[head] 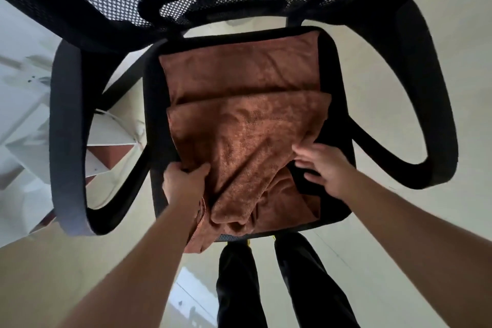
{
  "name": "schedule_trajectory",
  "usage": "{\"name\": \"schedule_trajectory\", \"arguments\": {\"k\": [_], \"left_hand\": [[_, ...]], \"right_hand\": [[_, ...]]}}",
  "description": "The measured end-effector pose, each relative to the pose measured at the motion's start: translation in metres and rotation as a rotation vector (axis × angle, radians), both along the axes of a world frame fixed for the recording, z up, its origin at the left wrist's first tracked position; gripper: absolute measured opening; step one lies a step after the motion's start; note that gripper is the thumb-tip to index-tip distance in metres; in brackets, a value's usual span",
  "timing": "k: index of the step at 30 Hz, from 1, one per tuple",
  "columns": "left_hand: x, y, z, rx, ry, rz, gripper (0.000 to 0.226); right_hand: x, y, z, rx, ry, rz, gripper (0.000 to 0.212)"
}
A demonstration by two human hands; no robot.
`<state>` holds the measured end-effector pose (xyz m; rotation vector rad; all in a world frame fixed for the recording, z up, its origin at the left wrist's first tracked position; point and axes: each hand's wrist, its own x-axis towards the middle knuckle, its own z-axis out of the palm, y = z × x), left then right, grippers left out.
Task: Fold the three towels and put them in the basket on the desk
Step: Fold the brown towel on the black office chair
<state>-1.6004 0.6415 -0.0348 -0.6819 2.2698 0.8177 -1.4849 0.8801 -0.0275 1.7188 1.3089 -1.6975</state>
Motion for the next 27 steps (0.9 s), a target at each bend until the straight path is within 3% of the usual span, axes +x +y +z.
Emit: {"name": "schedule_trajectory", "arguments": {"k": [3,6,9,14,17,21,23,25,27], "left_hand": [[0.015,-0.010,-0.002,0.079,0.008,0.137,0.004],[0.010,-0.021,0.006,0.190,-0.068,0.289,0.018],[0.002,-0.027,0.017,0.264,-0.145,0.315,0.025],[-0.003,-0.028,0.021,0.300,-0.197,0.376,0.009],[-0.005,-0.032,0.015,0.289,-0.189,0.405,0.009],[-0.004,-0.032,0.011,0.302,-0.198,0.417,0.010],[-0.001,-0.030,0.010,0.311,-0.203,0.393,0.010],[0.001,-0.029,0.010,0.325,-0.200,0.370,0.012],[0.001,-0.029,0.015,0.337,-0.197,0.386,0.012]], "right_hand": [[0.012,-0.024,0.000,-0.025,0.029,0.043,0.016],[0.017,-0.018,0.004,-0.054,0.112,-0.156,0.007],[0.014,0.000,0.011,-0.135,0.193,-0.385,0.009],[-0.019,-0.007,0.008,-0.026,-0.072,-0.484,0.032],[-0.032,-0.021,0.002,0.050,-0.140,-0.428,0.040],[-0.023,-0.019,0.005,0.010,0.038,-0.526,0.008],[-0.011,-0.015,0.012,-0.063,0.141,-0.589,0.011],[0.000,-0.009,0.019,-0.008,0.157,-0.488,0.007],[0.010,0.001,0.026,0.180,0.126,-0.242,0.014]]}}
